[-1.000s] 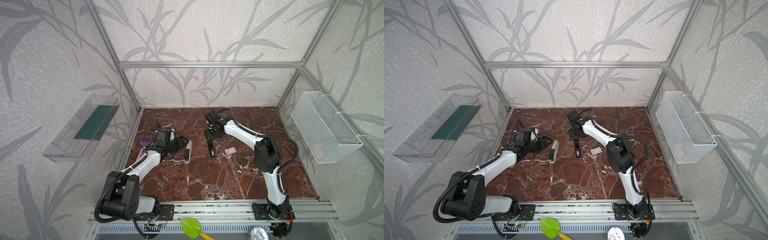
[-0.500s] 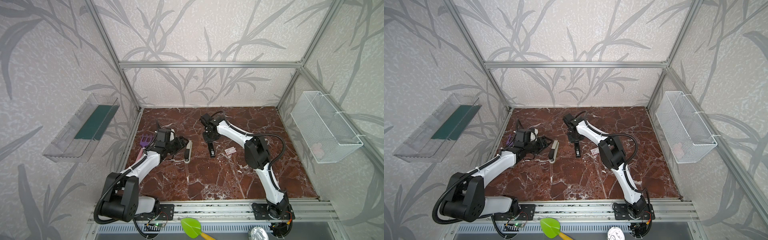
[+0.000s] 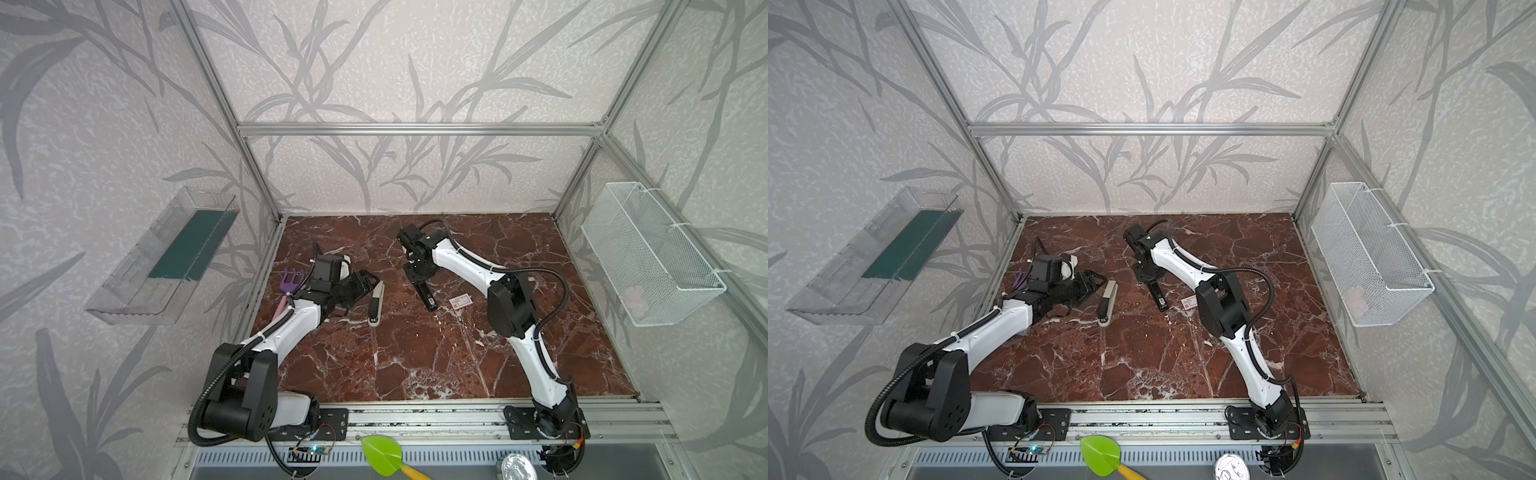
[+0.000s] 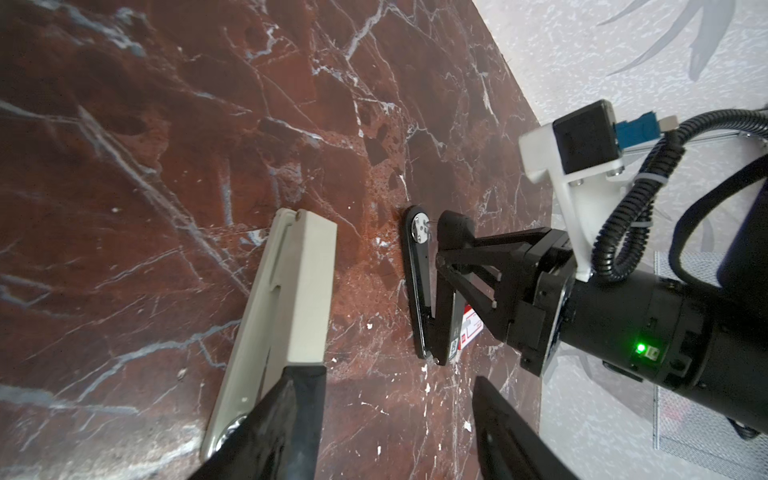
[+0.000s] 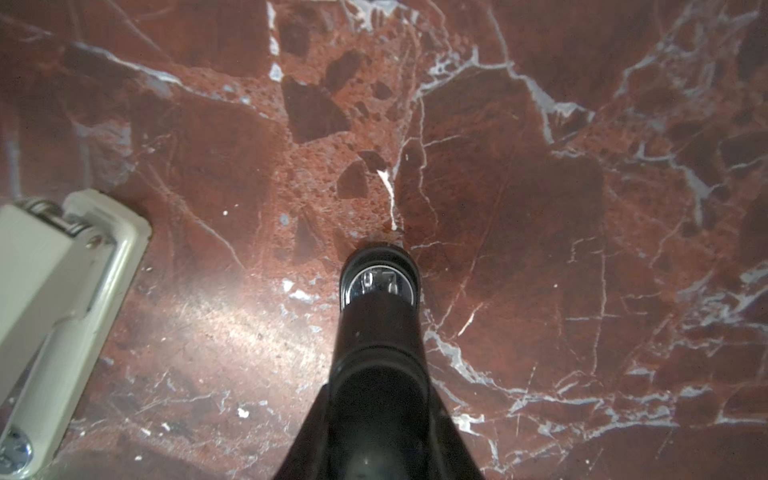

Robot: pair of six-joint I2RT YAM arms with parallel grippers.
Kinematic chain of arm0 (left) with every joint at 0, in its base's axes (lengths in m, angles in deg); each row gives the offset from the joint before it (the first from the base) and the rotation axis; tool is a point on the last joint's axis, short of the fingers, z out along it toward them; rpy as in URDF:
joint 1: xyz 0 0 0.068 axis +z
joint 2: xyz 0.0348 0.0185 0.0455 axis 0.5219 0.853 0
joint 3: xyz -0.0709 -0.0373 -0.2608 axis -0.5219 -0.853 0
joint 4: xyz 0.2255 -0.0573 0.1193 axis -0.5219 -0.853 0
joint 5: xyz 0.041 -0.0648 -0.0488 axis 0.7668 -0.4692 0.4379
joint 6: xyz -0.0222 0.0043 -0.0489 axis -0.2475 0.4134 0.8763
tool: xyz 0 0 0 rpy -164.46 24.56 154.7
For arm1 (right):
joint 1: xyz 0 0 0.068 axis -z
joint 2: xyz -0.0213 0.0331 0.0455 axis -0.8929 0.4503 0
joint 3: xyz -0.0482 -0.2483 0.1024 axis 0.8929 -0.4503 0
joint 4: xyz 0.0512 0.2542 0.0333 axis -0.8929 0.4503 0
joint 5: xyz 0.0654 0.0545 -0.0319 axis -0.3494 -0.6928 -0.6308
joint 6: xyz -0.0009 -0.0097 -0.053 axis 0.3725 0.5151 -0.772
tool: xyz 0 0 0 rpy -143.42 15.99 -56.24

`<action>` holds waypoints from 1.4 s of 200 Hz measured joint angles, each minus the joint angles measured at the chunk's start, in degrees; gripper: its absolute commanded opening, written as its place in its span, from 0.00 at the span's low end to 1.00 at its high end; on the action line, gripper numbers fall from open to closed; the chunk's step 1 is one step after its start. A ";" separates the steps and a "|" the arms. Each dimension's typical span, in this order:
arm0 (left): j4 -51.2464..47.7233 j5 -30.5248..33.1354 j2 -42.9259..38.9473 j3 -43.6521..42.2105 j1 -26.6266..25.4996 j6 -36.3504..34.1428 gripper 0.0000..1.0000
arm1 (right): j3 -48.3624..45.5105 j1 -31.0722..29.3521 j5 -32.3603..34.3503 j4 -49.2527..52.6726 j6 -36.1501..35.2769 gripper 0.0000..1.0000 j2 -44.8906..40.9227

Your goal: Load the staples into the stapler

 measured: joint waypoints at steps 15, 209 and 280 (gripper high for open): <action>-0.02 -1.36 1.05 2.16 -0.02 0.26 0.61 | -2.25 0.00 -1.73 -0.70 -2.54 0.07 -3.08; 12.76 -15.17 10.36 10.45 -1.18 9.42 0.55 | -12.09 -0.22 -14.99 -8.55 -12.28 0.00 -22.71; 14.97 -16.65 11.08 10.45 -3.10 11.15 0.34 | -12.09 -0.79 -14.80 -8.92 -12.28 0.00 -23.76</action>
